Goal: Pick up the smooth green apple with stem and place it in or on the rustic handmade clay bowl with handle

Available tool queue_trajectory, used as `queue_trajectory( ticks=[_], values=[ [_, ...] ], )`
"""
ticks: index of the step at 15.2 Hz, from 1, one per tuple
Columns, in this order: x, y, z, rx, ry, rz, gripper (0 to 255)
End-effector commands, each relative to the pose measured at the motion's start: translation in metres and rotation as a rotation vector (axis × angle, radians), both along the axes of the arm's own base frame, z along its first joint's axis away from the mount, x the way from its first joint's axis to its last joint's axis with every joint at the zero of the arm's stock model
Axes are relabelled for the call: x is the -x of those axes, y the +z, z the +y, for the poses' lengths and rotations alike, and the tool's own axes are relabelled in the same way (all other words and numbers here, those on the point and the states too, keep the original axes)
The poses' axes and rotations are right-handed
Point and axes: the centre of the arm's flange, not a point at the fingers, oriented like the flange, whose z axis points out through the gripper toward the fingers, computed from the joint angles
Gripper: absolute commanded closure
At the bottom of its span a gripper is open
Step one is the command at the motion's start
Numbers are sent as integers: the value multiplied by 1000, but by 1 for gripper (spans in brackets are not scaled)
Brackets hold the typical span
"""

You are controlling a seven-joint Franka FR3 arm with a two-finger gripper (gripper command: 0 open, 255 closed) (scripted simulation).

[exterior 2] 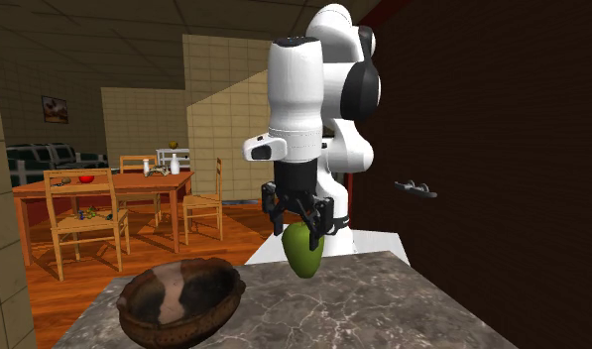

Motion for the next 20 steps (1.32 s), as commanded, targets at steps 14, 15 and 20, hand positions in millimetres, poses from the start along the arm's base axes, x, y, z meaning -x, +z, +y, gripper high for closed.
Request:
queue_trajectory(
  ticks=[14, 15, 20],
  values=[
    [0, 46, 0, 0, 0, 2, 255],
    [0, 52, 0, 0, 0, 2, 255],
    [0, 78, 0, 0, 0, 2, 255]
  ],
)
